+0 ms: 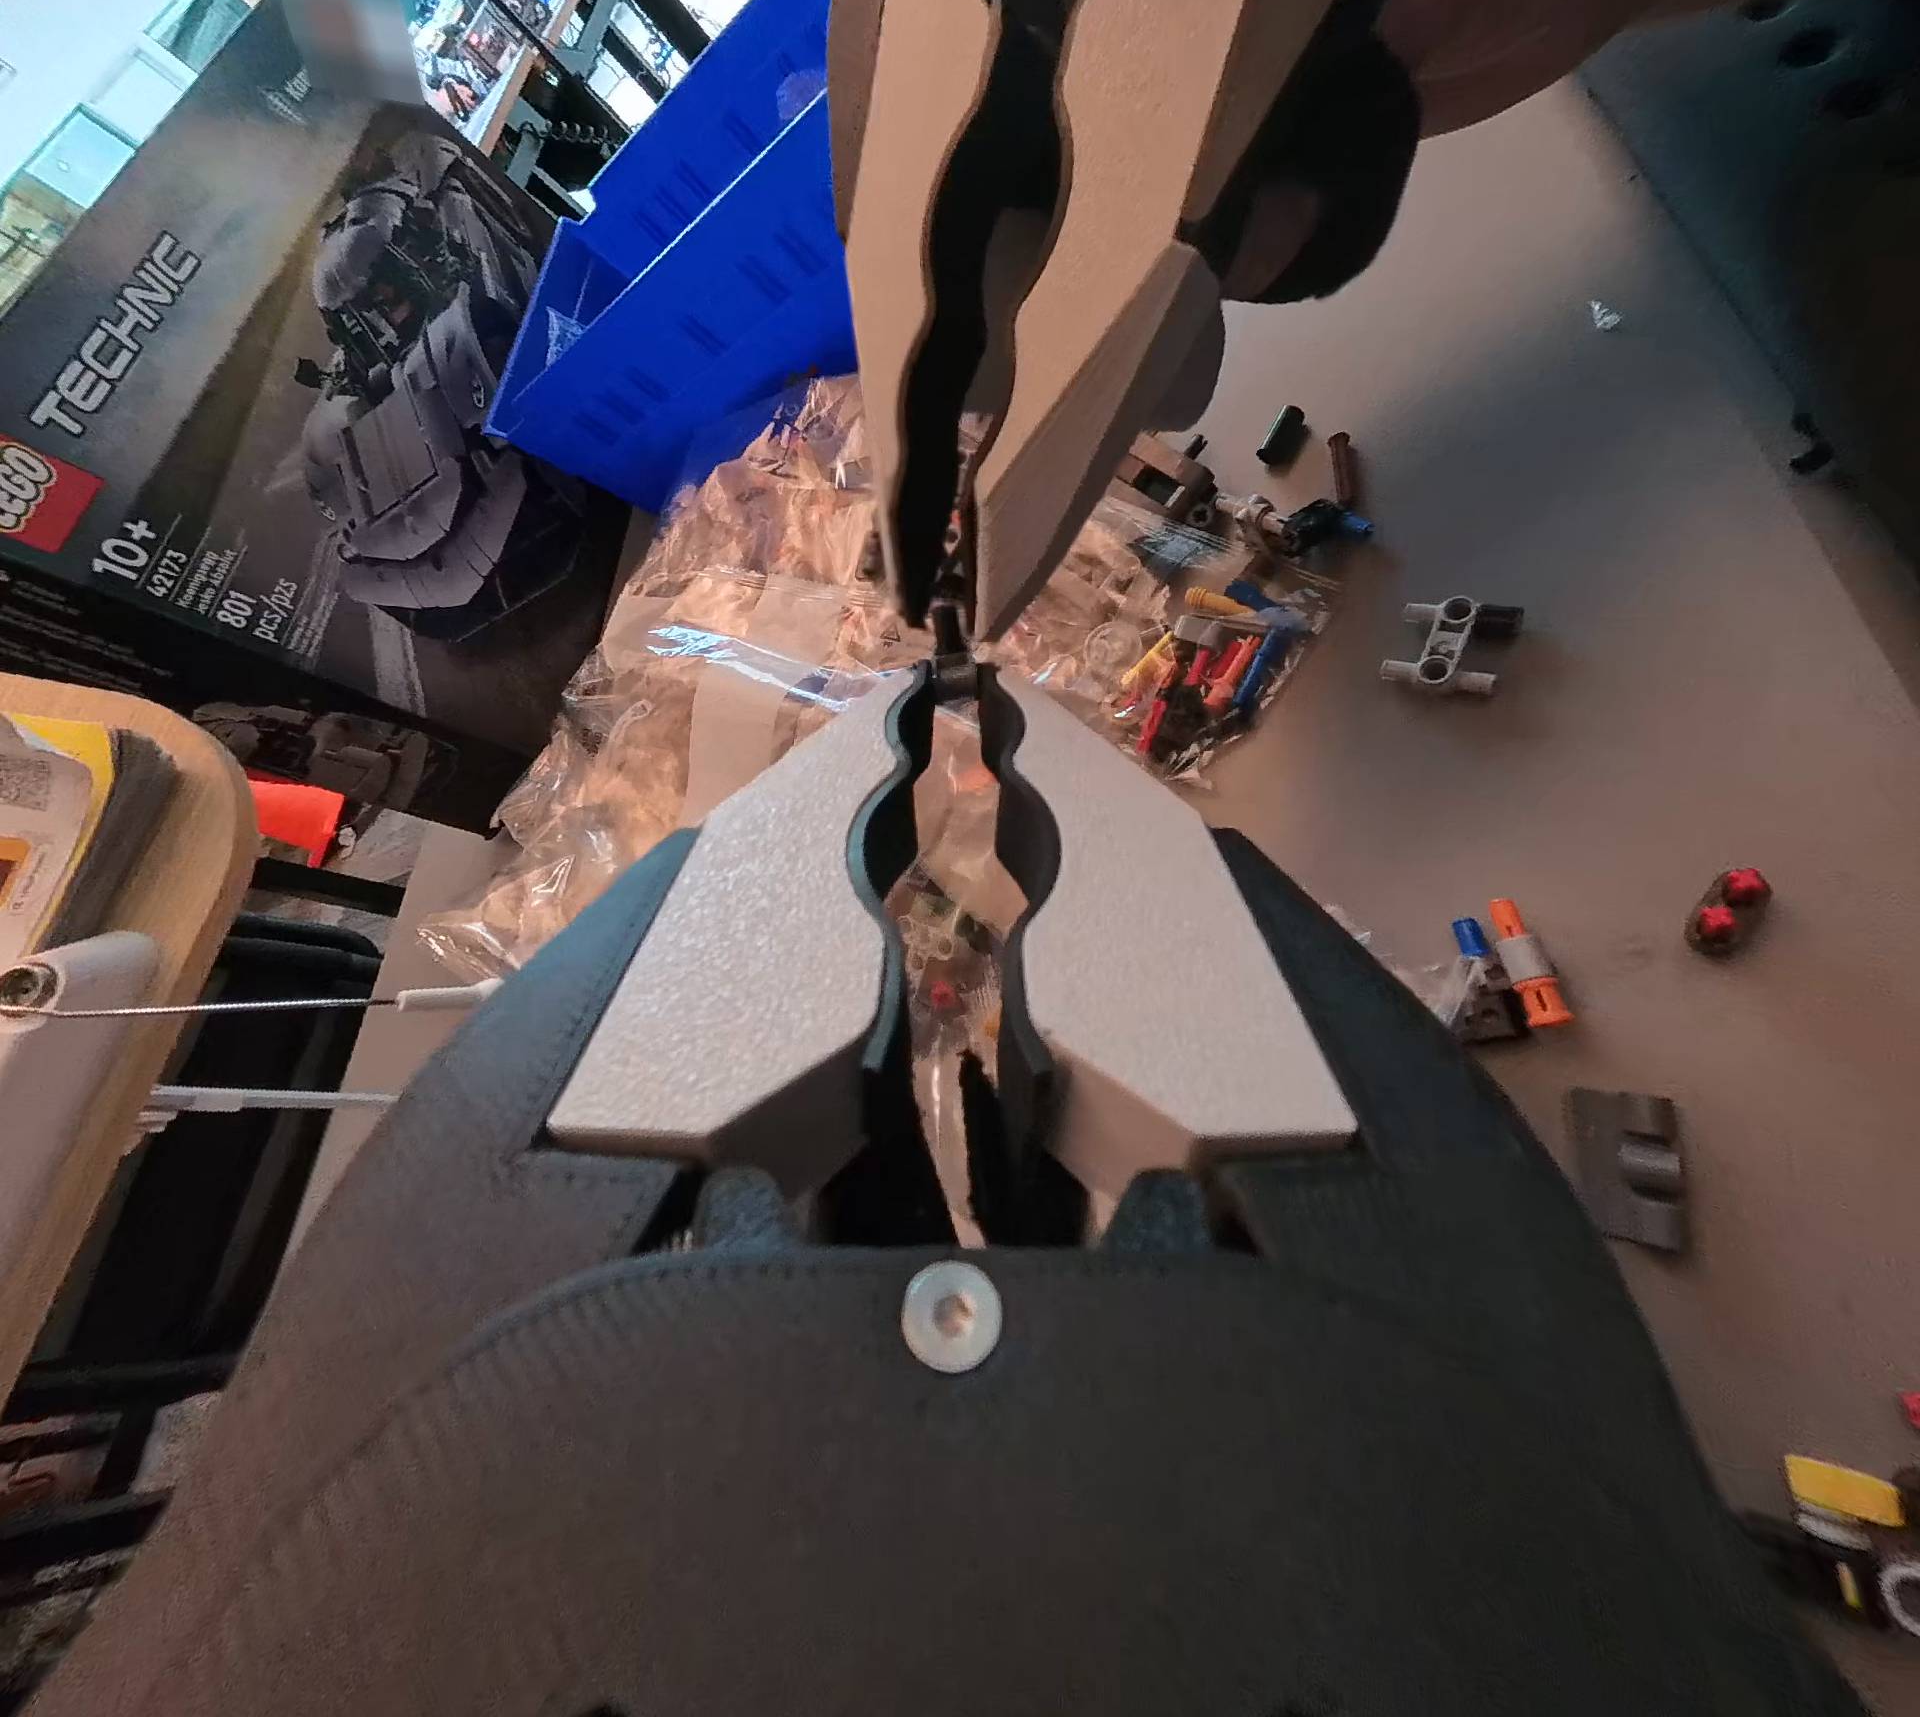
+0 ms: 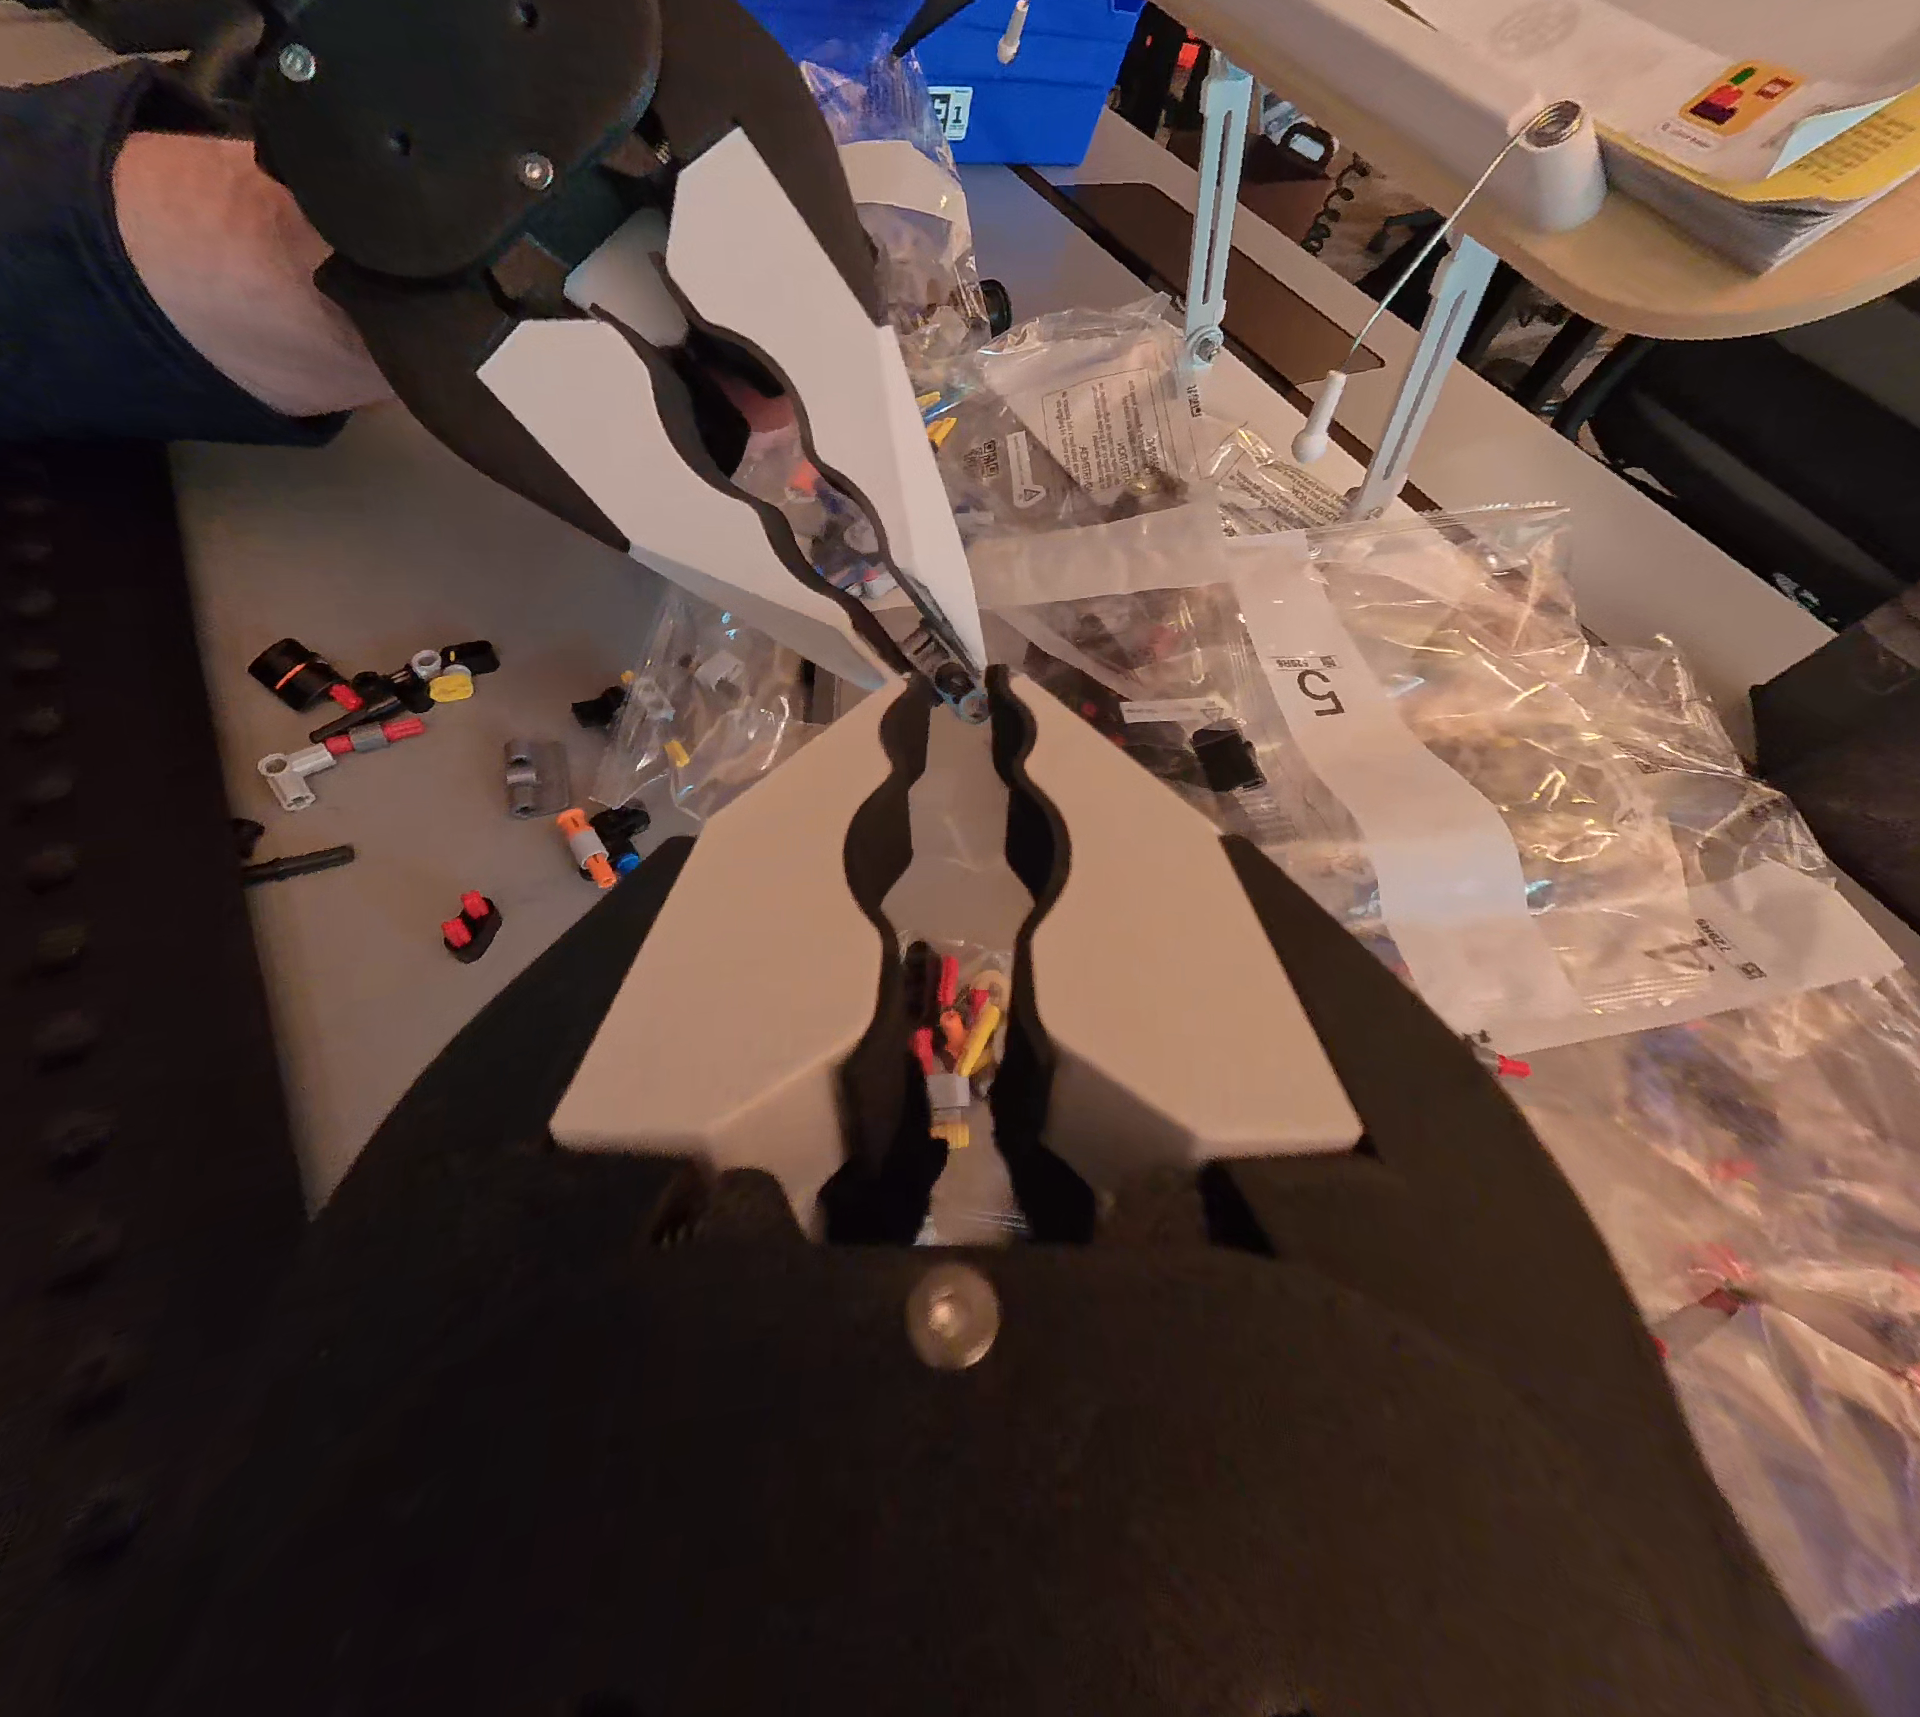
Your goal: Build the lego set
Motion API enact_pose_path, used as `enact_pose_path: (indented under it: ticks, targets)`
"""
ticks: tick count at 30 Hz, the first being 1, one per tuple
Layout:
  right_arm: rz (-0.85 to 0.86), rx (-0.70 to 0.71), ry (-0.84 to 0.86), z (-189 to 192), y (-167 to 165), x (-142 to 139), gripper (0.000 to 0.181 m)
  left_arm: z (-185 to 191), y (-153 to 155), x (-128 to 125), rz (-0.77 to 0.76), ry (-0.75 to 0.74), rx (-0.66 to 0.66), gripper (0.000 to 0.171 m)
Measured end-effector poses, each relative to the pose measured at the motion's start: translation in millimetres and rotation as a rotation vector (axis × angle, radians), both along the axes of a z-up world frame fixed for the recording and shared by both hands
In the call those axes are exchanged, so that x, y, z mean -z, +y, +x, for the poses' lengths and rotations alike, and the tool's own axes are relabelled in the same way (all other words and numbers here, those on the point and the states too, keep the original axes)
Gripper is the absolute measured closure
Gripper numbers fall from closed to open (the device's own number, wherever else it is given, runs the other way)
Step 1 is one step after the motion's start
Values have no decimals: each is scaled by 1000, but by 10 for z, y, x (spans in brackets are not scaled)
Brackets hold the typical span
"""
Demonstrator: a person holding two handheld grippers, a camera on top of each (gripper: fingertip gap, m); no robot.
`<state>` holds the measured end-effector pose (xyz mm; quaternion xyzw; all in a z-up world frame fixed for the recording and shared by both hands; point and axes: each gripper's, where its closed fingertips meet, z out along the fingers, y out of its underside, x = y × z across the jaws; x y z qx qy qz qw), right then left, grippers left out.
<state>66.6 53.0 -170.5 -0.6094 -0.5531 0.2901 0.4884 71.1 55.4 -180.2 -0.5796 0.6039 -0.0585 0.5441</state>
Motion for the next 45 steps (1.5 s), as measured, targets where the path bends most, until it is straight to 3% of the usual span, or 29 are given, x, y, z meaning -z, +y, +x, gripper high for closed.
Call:
enact_pose_path:
  ticks: [2,22,28,31,34,40,45]
  targets:
    - [14,3,-18,-6,-2,23,178,3,-6,3,-17,-16,6,165]
    - [34,-8,9,-230,41,-205,181,-137,93,-158,-150,-272,1,166]
    - [-28,-52,130,-193,-13,-394,181,-313,151,-103,-140,-192,-45,166]
    - [-25,-54,143,-174,-3,-394,181,-328,87,-358,-145,-328,-6,166]
    - [1,-38,109,-201,25,-318,181,-356,74,-375,-155,-336,-8,166]
    - [-47,46,101,132,199,-265,170,-456,193,-312,-162,-345,-58,166]
    - [-95,121,-40,577,222,-39,158,-474,243,-273,-164,-339,-76,166]
